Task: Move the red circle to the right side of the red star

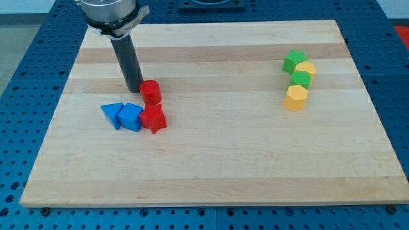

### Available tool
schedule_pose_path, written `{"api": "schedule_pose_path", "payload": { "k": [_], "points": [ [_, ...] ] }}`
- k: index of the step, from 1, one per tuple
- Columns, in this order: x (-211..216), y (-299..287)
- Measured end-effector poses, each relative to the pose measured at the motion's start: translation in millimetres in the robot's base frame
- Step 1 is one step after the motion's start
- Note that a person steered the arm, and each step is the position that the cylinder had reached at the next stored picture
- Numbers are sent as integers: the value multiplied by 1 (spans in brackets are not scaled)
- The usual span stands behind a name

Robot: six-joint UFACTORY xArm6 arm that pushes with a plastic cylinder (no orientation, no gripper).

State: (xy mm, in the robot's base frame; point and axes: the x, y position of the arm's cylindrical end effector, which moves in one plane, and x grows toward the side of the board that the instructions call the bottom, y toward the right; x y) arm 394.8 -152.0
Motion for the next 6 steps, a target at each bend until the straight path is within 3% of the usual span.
{"api": "schedule_pose_path", "payload": {
  "k": [3, 5, 6],
  "points": [
    [15, -10],
    [10, 81],
    [11, 94]
  ]
}}
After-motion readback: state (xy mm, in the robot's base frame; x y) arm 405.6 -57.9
